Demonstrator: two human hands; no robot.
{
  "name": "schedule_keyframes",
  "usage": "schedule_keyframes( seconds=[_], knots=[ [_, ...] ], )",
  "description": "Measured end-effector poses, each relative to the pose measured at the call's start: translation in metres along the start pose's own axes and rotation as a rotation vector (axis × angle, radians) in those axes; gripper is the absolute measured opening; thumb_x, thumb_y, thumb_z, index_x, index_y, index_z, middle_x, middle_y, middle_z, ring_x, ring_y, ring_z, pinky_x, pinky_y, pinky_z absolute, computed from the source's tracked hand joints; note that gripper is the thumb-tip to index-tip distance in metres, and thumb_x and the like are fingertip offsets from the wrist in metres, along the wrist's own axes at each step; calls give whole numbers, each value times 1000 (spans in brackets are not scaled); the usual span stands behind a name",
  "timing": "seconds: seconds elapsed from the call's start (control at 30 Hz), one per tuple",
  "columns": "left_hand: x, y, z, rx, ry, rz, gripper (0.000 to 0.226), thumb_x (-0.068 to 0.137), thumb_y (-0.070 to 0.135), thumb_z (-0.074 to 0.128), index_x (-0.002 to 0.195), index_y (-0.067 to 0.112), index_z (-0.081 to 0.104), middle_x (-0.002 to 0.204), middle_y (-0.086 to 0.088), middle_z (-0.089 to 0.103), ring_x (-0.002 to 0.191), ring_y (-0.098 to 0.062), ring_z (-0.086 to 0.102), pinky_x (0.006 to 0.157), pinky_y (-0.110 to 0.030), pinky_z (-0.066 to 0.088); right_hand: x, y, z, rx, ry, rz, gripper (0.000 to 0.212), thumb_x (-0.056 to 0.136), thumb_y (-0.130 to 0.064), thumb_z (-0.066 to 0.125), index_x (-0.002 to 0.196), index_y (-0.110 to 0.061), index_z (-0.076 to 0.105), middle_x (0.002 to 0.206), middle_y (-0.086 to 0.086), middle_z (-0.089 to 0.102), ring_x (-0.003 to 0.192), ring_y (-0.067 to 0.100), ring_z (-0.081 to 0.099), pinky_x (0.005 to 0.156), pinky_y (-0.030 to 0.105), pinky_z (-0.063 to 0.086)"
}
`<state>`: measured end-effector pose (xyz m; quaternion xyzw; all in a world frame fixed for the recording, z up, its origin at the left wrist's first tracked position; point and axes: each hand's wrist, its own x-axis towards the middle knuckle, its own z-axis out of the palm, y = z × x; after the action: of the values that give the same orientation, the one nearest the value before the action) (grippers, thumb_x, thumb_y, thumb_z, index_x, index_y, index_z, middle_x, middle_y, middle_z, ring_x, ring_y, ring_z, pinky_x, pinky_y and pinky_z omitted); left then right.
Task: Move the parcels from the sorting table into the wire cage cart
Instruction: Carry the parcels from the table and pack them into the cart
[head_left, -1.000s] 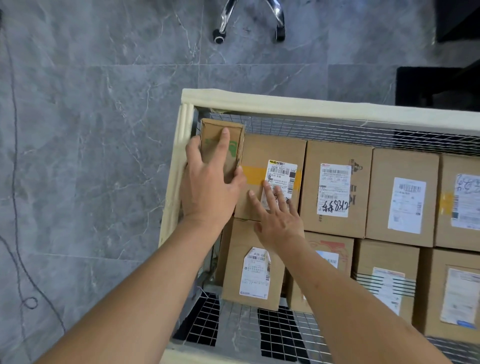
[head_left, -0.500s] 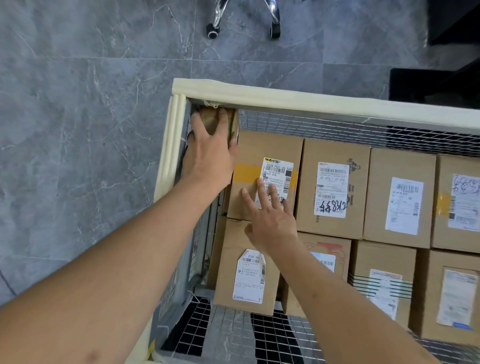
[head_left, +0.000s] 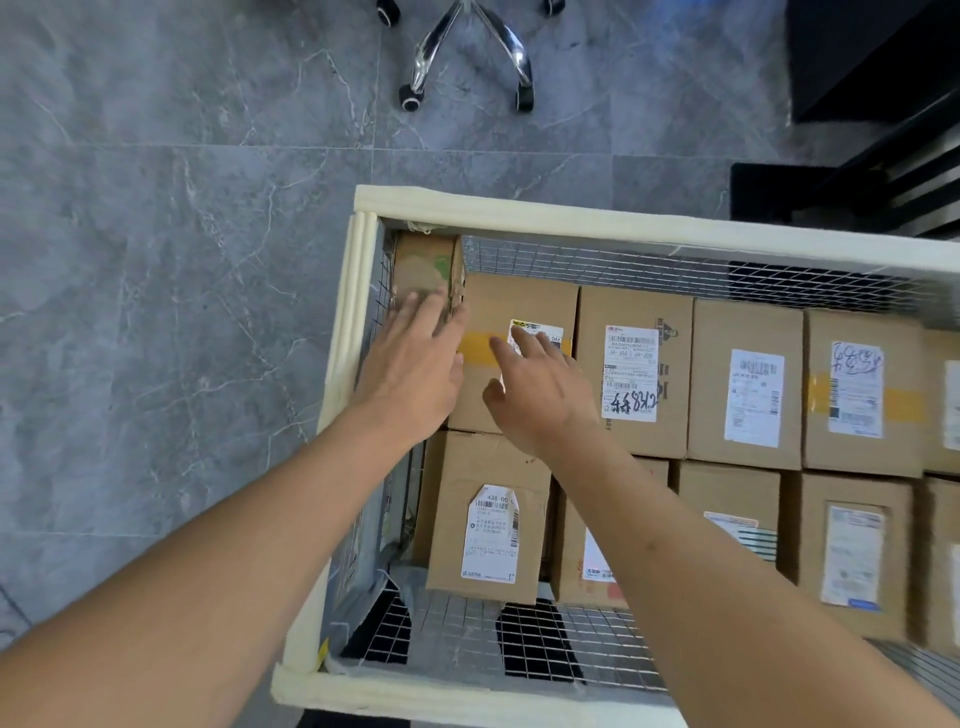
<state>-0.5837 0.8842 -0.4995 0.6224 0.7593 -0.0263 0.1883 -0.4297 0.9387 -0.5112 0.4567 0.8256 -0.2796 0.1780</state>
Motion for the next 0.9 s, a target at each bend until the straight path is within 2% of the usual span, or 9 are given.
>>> schedule_keyframes(
  seconds=[0.17, 0.33, 0.6, 0.7, 0.8, 0.9],
  knots=[
    [-34, 3, -37, -54, -34, 71, 60, 102, 26, 57, 158, 21, 38, 167, -7, 27, 153, -38, 26, 124, -50, 27, -36, -21, -32, -14, 61, 35, 54, 103, -36, 45, 154, -21, 39, 165, 9, 34, 153, 33, 26, 117, 47, 32],
    [-66, 5, -85, -56, -91, 156, 64, 103, 35, 55, 161, 23, 31, 167, -6, 27, 154, -37, 22, 125, -50, 23, -89, -53, -70, -14, 147, 96, 50, 103, -39, 47, 149, -20, 46, 154, 7, 45, 144, 30, 37, 109, 45, 39],
    [-129, 18, -182, -38, -66, 355, 64, 102, 40, 54, 160, 24, 31, 165, -6, 30, 152, -33, 26, 124, -45, 27, -205, -113, -121, -16, 274, 267, 50, 104, -43, 45, 149, -21, 46, 153, 6, 46, 143, 29, 40, 112, 44, 37],
    [-151, 26, -221, 2, -59, 452, 64, 101, 43, 54, 158, 24, 33, 165, -5, 31, 151, -31, 28, 124, -46, 26, -253, -133, -138, -13, 338, 317, 47, 104, -44, 47, 145, -21, 48, 150, 5, 49, 137, 27, 45, 109, 42, 40],
    [-170, 37, -257, 52, -77, 527, 67, 101, 49, 51, 161, 28, 28, 169, -3, 23, 156, -31, 21, 124, -51, 24, -301, -147, -158, 29, 398, 375, 50, 104, -45, 47, 147, -21, 48, 155, 5, 45, 139, 27, 44, 108, 43, 42],
    [-192, 56, -296, 108, -44, 634, 68, 102, 49, 49, 161, 26, 27, 168, -3, 25, 154, -28, 24, 124, -47, 27, -349, -155, -182, 56, 466, 431, 51, 103, -47, 47, 147, -22, 48, 154, 5, 46, 134, 26, 49, 101, 41, 47]
  ],
)
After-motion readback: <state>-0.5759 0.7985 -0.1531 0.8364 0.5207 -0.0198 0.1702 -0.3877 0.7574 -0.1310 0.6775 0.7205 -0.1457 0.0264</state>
